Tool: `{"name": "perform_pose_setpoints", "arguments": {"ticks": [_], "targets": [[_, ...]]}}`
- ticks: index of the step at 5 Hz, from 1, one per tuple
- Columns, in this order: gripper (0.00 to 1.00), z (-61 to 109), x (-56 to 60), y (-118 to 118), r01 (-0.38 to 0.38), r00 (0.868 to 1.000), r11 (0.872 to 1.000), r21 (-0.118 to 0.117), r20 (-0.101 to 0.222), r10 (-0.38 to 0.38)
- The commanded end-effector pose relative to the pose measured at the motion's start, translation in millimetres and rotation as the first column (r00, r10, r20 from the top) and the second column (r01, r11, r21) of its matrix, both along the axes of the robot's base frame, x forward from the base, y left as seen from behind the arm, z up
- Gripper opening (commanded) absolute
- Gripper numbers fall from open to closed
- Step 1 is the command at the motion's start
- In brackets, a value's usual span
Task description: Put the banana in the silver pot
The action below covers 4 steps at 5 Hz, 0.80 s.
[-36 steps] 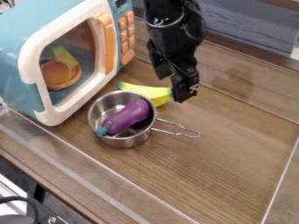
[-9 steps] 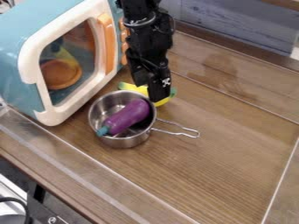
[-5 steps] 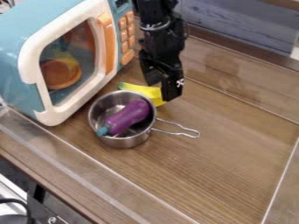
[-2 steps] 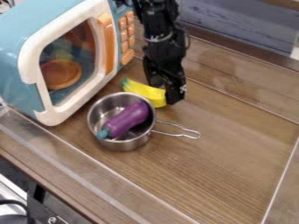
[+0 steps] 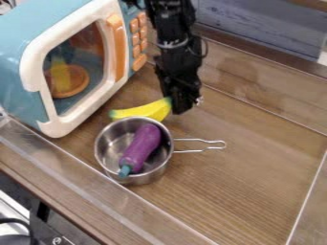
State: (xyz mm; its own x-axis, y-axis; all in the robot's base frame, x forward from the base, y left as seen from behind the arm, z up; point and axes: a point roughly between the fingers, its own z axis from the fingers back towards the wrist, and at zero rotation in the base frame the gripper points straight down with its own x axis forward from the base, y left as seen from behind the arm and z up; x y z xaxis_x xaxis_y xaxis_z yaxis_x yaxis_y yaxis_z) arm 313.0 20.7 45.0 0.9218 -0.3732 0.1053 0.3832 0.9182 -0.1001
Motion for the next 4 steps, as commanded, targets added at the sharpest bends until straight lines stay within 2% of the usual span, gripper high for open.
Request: {"name": "perform_pose_setpoints", "arguments": {"ticks": [1, 2, 3, 4], "targets": [[0.00, 40.9, 1.0, -9, 0.003, 0.999, 1.000, 0.009, 0.049, -0.003], [1.00, 39.8, 3.5, -13, 0.047, 0.997, 0.999, 0.013, 0.052, -0.048], [1.00, 32.6, 5.4, -14, 0.086, 0.995, 0.996, 0.017, 0.052, -0.087], [1.00, 27.6, -0.7, -11, 0.121, 0.992, 0.992, 0.020, 0.045, -0.122]]}}
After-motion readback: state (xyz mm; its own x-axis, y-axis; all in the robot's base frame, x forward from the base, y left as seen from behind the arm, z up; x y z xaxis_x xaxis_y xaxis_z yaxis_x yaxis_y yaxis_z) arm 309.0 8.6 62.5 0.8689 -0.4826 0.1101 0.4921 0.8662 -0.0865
